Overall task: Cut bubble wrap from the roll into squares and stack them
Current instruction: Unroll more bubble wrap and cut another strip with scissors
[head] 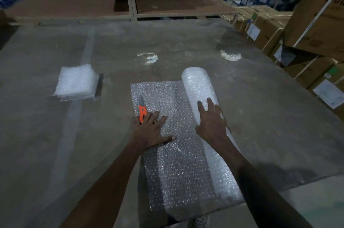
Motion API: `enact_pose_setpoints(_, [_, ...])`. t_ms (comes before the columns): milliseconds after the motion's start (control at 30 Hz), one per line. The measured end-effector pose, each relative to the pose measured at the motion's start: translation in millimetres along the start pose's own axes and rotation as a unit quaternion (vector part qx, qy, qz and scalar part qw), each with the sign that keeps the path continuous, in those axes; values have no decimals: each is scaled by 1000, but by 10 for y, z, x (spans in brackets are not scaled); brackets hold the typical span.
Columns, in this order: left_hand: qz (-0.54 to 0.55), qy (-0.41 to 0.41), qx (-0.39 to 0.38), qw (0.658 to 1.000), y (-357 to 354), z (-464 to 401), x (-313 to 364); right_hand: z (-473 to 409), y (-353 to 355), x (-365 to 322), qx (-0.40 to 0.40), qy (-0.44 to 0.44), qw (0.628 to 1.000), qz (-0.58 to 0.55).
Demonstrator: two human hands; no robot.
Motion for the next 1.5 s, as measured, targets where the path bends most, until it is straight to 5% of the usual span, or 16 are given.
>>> enact_pose_setpoints(333, [-28, -64, 74, 995, -139, 46, 235, -69, -18, 376, -31, 36, 995, -88])
enact_pose_setpoints(667, [41, -33, 139, 989, -451, 90, 490, 6, 142, 816, -10, 138, 985, -107])
enact_pose_setpoints(1033, [33, -21, 133, 990, -441, 99, 491, 76, 133, 1184, -3, -2, 999, -38])
enact_pose_setpoints(1500, [50, -36, 140, 988, -393, 129, 519, 102, 40, 1243, -71, -11, 994, -82])
Point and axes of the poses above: each hand's wrist, its own z-axis away from the middle knuckle, its own y-axis out of the back of the hand, x = y × z, the point moved 4 cm from there along -z, towards the middle knuckle, and after that the axes turned 6 degrees about -x, right-handed, at the moved point
